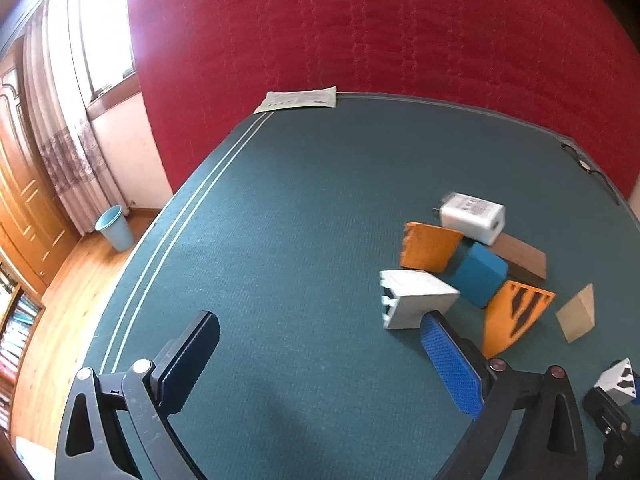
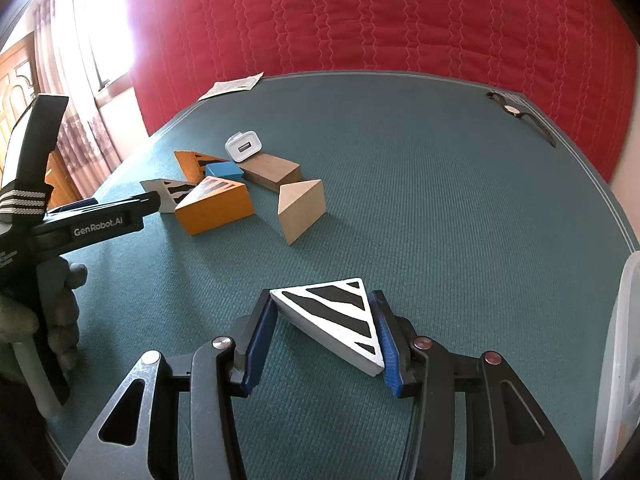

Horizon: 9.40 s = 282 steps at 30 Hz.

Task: Organize rigid objects
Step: 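Lift the striped triangle with the right gripper while the left grasps the white box, then carry the striped triangle and white box toward the clear tub, then open the right gripper to drop the triangle while the left holds the white box over the tub, then open the left gripper to drop the white box into the tub, then withdraw both open grippers from the tub toward the remaining blocks, then grasp the orange-and-black striped triangle with the left gripper, then lift the orange striped triangle with the left gripper, then grasp the beige wooden triangle with the right gripper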

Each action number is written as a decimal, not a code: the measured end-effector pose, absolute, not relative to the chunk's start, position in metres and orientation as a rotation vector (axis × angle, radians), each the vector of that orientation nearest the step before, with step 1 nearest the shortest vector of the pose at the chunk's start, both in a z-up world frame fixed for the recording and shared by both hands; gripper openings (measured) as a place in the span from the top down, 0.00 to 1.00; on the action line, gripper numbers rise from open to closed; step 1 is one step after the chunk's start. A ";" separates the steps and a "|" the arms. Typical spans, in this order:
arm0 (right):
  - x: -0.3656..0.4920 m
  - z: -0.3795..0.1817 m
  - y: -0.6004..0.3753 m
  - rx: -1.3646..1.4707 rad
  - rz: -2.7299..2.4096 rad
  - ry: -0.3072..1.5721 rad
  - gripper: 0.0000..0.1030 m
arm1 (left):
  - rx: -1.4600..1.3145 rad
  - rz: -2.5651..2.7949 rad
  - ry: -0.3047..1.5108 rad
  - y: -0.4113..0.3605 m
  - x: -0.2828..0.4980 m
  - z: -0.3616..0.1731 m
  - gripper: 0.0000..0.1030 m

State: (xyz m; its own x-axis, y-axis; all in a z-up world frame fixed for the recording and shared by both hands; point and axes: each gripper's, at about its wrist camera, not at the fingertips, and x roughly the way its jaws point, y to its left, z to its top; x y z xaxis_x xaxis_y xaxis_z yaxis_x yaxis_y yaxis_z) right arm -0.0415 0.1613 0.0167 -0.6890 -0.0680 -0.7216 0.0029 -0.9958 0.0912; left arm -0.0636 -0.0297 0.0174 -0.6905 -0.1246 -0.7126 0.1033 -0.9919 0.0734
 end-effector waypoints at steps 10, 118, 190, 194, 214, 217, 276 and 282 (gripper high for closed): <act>-0.042 0.018 0.160 1.224 -2.849 -0.129 0.53 | 1.196 -2.822 -0.073 -0.006 -0.075 0.018 0.20; 0.133 0.075 0.420 1.040 -3.522 -0.771 0.54 | 1.360 -3.480 -0.526 0.273 0.057 0.065 0.70; 0.095 0.059 0.265 0.935 -3.246 -0.147 0.48 | 1.161 -3.001 -0.042 0.074 -0.016 0.043 0.01; 0.086 0.056 0.258 0.952 -3.202 -0.144 0.48 | 1.161 -2.956 -0.002 0.059 -0.024 0.040 0.01; 0.060 0.038 0.231 1.039 -3.062 -0.126 0.47 | 1.220 -2.809 0.025 0.059 -0.075 0.019 0.01; 0.060 0.036 0.230 1.047 -3.056 -0.121 0.48 | 1.241 -2.808 0.048 0.058 -0.080 0.016 0.04; -0.102 0.021 0.162 1.170 -2.861 -0.203 0.47 | 1.242 -2.953 0.062 -0.013 -0.037 0.014 0.58; -0.117 0.019 0.157 1.188 -2.872 -0.194 0.47 | 1.253 -2.968 0.061 -0.014 -0.035 0.014 0.58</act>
